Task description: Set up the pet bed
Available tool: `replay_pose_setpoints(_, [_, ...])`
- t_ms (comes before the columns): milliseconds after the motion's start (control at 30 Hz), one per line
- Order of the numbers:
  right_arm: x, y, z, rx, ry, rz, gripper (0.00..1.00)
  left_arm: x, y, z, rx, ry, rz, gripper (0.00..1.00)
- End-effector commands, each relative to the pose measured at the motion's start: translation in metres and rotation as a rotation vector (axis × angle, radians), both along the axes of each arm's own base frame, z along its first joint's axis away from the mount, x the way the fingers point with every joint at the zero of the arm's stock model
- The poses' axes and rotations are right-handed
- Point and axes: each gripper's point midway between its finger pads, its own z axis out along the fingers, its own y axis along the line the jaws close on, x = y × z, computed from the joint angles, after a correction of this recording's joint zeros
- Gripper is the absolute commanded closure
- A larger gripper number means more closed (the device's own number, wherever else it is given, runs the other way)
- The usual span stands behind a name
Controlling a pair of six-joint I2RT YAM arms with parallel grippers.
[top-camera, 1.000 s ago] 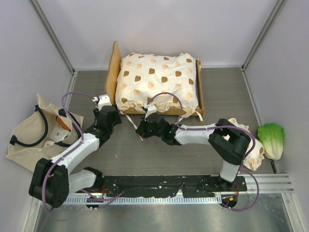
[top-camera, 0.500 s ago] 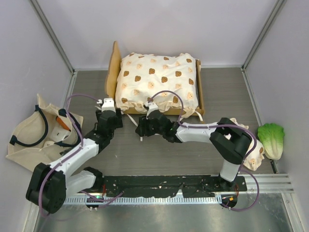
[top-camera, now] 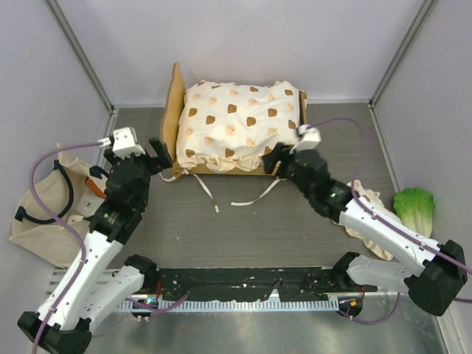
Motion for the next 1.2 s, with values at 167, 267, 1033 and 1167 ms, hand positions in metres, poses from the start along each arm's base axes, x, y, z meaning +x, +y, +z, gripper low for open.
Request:
replay_pose_setpoints(167, [0.089, -0.183, -0.029, -0.119, 0.193, -0.397, 0.36, 0.060, -0.010, 0.012, 0.180, 0.194, -0.015, 0.00])
replay_pose_setpoints(267, [0.107, -0.196, -0.048, -0.135, 0.260, -0.405, 0.38, 0.079, -0.007, 0.013, 0.154, 0.205, -0.034, 0.00])
replay_pose_setpoints(1033, [0.084, -0.176, -0.122, -0.249, 0.418, -0.134, 0.99, 0.079, 0.012, 0.009, 0.072, 0.185, -0.097, 0.00])
replay_pose_setpoints(1167, [0.062, -0.170, -0.116, -0.300, 0.401, -0.070, 0.99, 0.066, 0.003, 0.028, 0.059, 0.146, -0.152, 0.01])
